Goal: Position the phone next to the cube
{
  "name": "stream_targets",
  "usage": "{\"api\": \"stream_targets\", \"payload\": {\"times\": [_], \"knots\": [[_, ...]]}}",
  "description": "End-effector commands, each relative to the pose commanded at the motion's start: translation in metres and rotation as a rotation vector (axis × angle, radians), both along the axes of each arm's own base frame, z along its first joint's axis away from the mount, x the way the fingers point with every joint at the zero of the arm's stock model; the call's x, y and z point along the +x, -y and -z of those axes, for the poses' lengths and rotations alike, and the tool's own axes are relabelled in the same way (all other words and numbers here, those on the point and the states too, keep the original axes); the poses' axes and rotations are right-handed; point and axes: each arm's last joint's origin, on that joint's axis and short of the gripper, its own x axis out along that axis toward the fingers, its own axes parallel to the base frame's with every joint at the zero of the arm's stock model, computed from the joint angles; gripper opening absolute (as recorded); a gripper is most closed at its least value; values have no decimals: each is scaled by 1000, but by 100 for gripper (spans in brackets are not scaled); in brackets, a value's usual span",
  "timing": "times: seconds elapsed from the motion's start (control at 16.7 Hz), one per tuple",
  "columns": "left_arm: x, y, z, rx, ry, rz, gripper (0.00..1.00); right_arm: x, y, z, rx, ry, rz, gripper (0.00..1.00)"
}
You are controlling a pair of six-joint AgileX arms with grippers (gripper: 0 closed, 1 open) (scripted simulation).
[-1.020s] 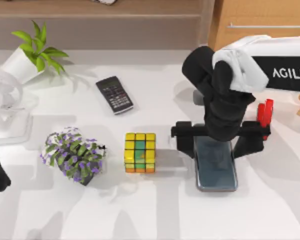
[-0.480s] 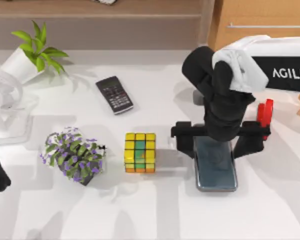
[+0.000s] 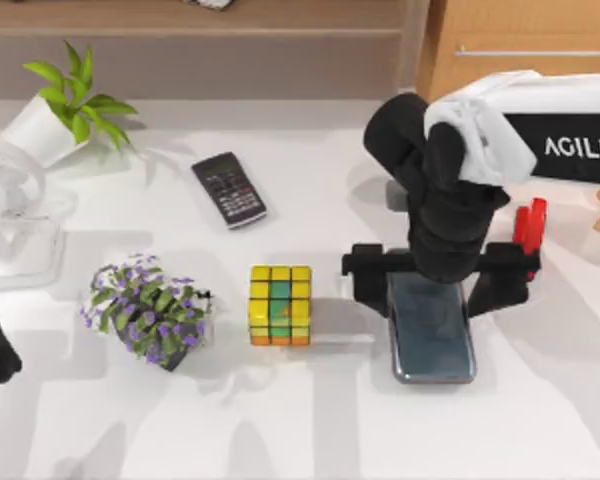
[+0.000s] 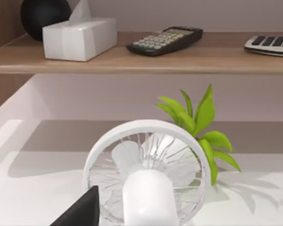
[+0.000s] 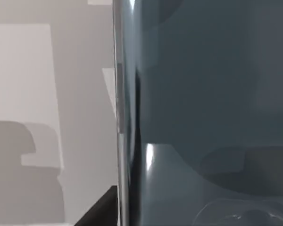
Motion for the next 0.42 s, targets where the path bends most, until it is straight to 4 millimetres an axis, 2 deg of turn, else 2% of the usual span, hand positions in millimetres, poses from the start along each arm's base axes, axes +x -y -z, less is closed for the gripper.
{"api": "stream_targets", "payload": {"times": [0.06, 0.12, 0.42], "knots": [[0, 0, 0, 0, 0, 0, 100, 0, 0, 0, 0, 0, 0, 98], [0, 0, 0, 0, 0, 0, 100, 0, 0, 0, 0, 0, 0, 100], [0, 0, 0, 0, 0, 0, 100, 0, 0, 0, 0, 0, 0, 100]]}}
